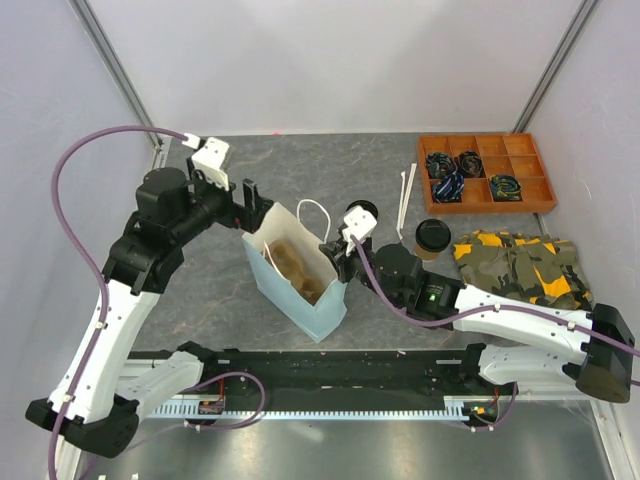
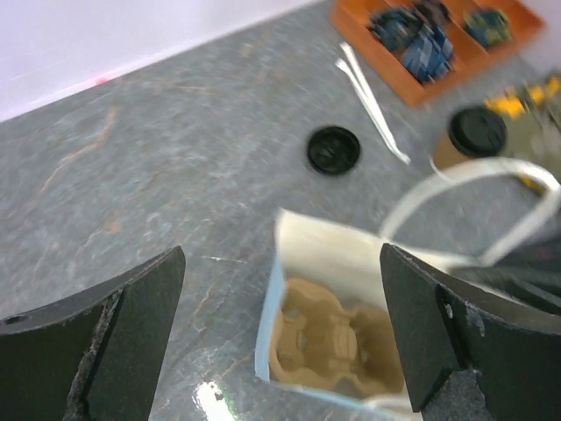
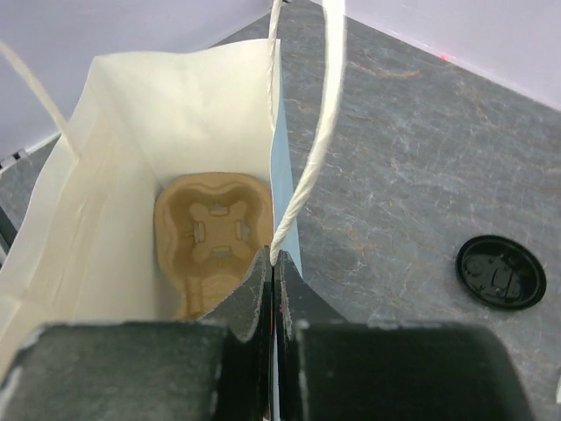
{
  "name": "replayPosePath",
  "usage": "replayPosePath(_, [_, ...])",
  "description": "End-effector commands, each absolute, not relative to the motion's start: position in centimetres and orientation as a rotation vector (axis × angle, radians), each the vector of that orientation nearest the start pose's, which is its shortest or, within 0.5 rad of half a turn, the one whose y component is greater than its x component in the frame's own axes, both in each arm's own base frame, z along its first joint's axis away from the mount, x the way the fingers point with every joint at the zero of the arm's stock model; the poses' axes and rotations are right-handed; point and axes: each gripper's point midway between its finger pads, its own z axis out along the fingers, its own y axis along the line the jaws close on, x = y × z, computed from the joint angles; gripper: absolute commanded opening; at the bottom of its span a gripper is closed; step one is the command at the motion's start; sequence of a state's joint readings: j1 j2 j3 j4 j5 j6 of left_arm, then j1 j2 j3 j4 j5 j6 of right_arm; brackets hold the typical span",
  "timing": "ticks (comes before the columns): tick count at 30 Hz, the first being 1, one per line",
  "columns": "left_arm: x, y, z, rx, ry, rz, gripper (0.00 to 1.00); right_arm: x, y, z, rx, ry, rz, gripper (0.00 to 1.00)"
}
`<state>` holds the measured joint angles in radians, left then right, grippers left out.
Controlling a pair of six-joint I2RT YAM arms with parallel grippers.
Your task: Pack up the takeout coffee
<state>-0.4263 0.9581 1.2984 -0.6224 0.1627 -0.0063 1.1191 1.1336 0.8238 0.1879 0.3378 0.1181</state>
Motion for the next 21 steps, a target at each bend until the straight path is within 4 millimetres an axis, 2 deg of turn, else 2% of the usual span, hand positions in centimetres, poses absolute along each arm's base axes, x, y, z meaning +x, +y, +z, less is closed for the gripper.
replayPosePath(1, [27.0, -14.6, 38.7, 0.370, 1.728, -0.554, 1.00, 20.9, 33.9, 30.3, -0.705, 1.435, 0.645, 0.00])
replayPosePath(4, [26.4, -14.4, 38.9, 0.446, 1.674, -0.535, 1.00, 20.4, 34.2, 30.8, -0.786, 1.363, 0.630, 0.00])
replayPosePath(5, [26.5, -14.2, 37.8, 0.454, 1.688, -0.520, 1.00, 20.0, 34.4, 31.0, -0.835, 1.322, 0.627, 0.00])
replayPosePath(7, [26.2, -13.3, 37.3, 0.468, 1.677, -0.468, 1.00, 19.4, 34.4, 31.7, -0.861, 1.264, 0.632, 0.00])
replayPosePath(8, [26.2, -13.1, 36.4, 0.461, 1.698, -0.462, 1.00, 19.4, 34.3, 31.6, -0.887, 1.239, 0.615, 0.00])
replayPosePath(10, [25.9, -12.6, 36.1, 0.500, 1.688, -0.424, 1.00, 18.8, 34.3, 32.1, -0.911, 1.208, 0.629, 0.00])
replayPosePath(16, [25.0, -12.3, 34.4, 0.516, 1.729, -0.416, 0.99, 16.2, 34.3, 32.2, -1.038, 1.078, 0.648, 0.00])
replayPosePath(18, [24.9, -12.1, 33.9, 0.516, 1.746, -0.414, 0.98, 16.0, 34.1, 31.9, -1.052, 1.065, 0.637, 0.00])
replayPosePath(21, [24.5, -12.4, 34.2, 0.540, 1.739, -0.431, 0.95, 15.5, 34.4, 31.8, -1.072, 1.044, 0.659, 0.00])
